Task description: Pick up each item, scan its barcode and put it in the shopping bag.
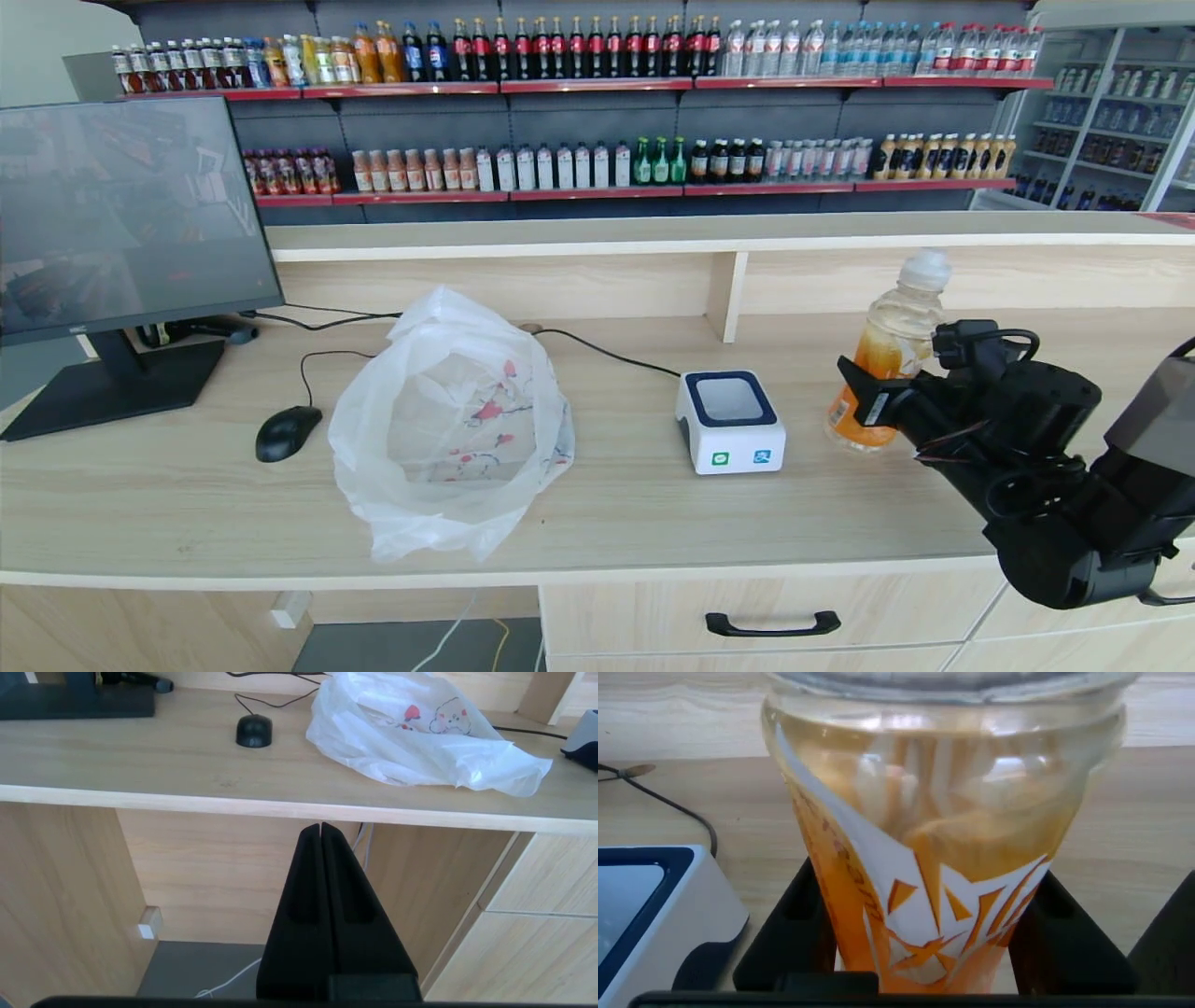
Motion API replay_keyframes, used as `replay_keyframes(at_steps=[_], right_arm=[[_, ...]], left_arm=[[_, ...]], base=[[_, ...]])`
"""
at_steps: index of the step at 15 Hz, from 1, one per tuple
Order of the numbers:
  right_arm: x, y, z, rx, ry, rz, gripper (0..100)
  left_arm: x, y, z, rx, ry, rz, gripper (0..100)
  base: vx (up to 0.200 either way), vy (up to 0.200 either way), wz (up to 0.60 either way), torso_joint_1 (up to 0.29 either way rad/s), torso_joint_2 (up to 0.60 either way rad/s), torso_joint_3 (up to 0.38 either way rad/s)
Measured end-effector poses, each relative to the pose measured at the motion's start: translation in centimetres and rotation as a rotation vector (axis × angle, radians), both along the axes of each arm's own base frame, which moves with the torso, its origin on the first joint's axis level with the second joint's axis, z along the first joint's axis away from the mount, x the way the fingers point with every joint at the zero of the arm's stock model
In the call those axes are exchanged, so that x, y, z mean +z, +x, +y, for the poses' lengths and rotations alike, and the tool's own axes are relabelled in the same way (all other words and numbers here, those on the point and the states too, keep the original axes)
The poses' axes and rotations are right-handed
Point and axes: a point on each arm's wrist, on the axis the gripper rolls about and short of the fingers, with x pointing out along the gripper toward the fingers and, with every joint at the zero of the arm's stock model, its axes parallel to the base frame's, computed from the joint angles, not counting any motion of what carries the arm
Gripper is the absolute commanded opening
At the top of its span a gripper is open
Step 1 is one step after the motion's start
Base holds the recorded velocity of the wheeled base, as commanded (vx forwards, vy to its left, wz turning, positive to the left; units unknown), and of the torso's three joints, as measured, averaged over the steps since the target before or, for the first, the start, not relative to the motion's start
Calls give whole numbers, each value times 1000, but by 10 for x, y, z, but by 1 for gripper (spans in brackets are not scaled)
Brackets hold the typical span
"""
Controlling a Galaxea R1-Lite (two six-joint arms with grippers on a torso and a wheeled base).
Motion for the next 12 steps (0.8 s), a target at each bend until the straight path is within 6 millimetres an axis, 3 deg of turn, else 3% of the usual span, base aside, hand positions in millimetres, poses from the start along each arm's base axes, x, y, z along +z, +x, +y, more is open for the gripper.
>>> replay_keyframes(at_steps=[6, 12], right_arm=[[14, -7, 1, 6, 3, -35, 0], [46, -38, 6, 32, 9, -104, 0]], left_arm=[[0, 0, 0, 0, 0, 0, 0], [0, 0, 0, 0, 0, 0, 0]], base=[[0, 0, 0, 0, 0, 0], [0, 0, 0, 0, 0, 0]])
